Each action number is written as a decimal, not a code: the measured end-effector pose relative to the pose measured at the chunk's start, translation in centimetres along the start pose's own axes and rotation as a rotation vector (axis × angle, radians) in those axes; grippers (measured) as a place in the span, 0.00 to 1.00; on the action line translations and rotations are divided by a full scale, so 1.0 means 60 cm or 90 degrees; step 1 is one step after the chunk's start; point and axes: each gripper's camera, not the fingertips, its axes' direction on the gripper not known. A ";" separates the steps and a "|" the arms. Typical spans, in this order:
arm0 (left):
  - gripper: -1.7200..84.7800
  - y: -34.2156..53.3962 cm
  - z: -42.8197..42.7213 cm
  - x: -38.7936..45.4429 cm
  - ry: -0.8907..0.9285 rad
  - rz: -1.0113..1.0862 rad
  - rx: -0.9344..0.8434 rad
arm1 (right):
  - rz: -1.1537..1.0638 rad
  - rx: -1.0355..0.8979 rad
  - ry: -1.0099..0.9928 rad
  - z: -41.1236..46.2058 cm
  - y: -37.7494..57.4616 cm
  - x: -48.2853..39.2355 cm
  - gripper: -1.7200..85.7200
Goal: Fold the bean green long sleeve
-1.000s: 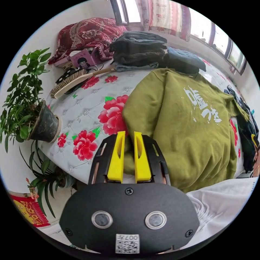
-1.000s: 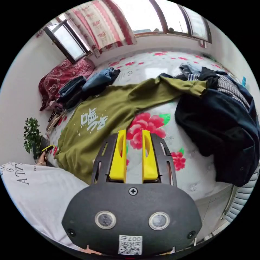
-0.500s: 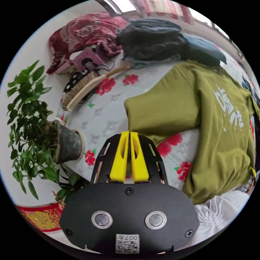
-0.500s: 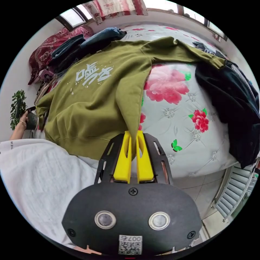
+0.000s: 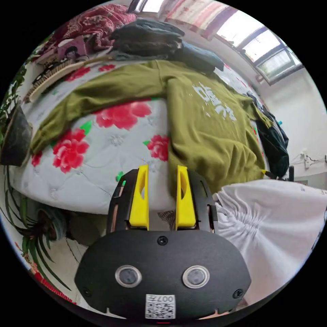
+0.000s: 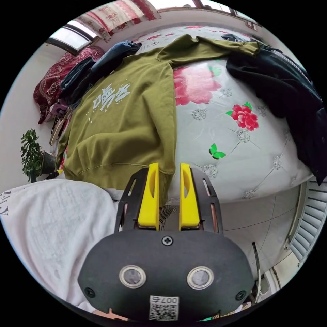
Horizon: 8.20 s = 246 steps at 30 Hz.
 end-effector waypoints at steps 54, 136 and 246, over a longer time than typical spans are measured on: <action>0.15 -0.079 -0.253 -0.692 0.097 -0.603 0.230 | -0.328 -0.094 0.281 0.185 -0.039 -0.456 0.02; 0.02 -0.107 0.429 0.398 -0.330 0.181 -0.153 | -0.007 0.257 0.260 -0.251 -0.336 0.123 0.06; 0.02 0.170 -0.129 -0.166 0.480 0.143 0.000 | -0.215 0.026 -0.487 -0.134 0.023 0.207 0.02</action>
